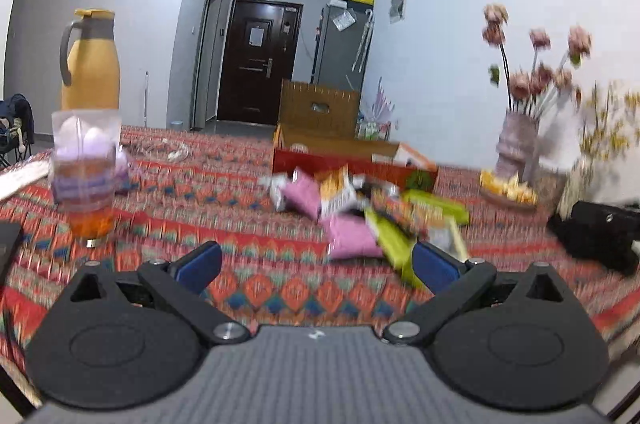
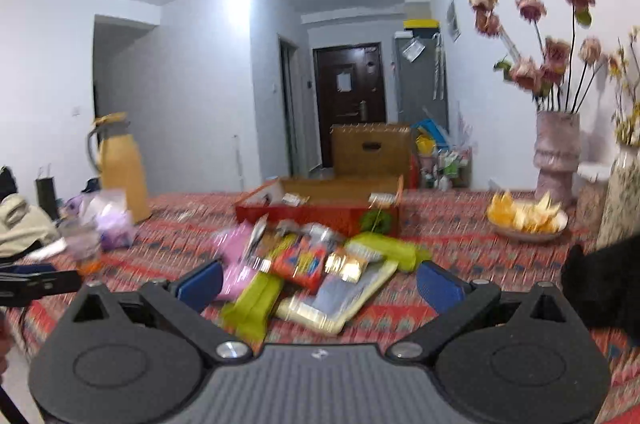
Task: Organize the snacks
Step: 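Move both tools back toward the snack pile, then grasp the pink packet with the left gripper while the right gripper grasps the green bar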
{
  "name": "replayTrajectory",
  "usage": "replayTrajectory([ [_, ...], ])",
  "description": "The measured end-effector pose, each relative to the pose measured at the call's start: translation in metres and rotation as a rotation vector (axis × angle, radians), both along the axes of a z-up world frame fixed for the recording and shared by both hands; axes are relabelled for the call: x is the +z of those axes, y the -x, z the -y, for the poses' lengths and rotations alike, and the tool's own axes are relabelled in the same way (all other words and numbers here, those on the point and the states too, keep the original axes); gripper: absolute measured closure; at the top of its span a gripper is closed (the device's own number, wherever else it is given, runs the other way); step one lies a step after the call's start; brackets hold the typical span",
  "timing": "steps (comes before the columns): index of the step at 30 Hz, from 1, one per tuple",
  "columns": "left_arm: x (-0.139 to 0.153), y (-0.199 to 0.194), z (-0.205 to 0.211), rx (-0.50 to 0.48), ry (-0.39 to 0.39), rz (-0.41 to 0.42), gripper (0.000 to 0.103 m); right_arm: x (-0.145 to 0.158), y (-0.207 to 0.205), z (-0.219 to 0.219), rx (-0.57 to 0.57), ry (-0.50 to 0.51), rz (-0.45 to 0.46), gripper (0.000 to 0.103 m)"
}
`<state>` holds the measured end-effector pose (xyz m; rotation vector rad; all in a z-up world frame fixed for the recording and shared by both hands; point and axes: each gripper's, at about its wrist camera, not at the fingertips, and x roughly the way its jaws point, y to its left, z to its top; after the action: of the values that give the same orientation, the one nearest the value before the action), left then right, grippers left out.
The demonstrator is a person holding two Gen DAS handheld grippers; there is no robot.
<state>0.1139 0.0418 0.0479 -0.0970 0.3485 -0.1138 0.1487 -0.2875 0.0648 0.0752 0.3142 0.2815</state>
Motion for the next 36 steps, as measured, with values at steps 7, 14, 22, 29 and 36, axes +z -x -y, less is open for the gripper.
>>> replayTrajectory([
  [7, -0.043, 0.026, 0.013, -0.047, -0.132, -0.028, 0.000, -0.070, 0.036, -0.004, -0.092, -0.019, -0.119, 0.000],
  [14, -0.054, 0.014, 0.015, -0.065, -0.157, -0.052, 0.000, -0.088, 0.030, -0.012, -0.054, -0.041, -0.157, 0.000],
  [22, -0.049, -0.012, 0.009, -0.090, -0.105, -0.084, 0.000, -0.085, 0.011, -0.024, -0.015, 0.000, -0.145, 0.000],
  [29, -0.043, -0.050, 0.003, -0.094, -0.078, -0.112, 0.000, -0.067, -0.033, -0.043, 0.049, -0.069, -0.205, 0.017],
  [36, -0.037, -0.100, -0.014, -0.067, -0.044, -0.149, 0.000, -0.058, -0.114, -0.088, 0.124, -0.053, -0.252, 0.036],
])
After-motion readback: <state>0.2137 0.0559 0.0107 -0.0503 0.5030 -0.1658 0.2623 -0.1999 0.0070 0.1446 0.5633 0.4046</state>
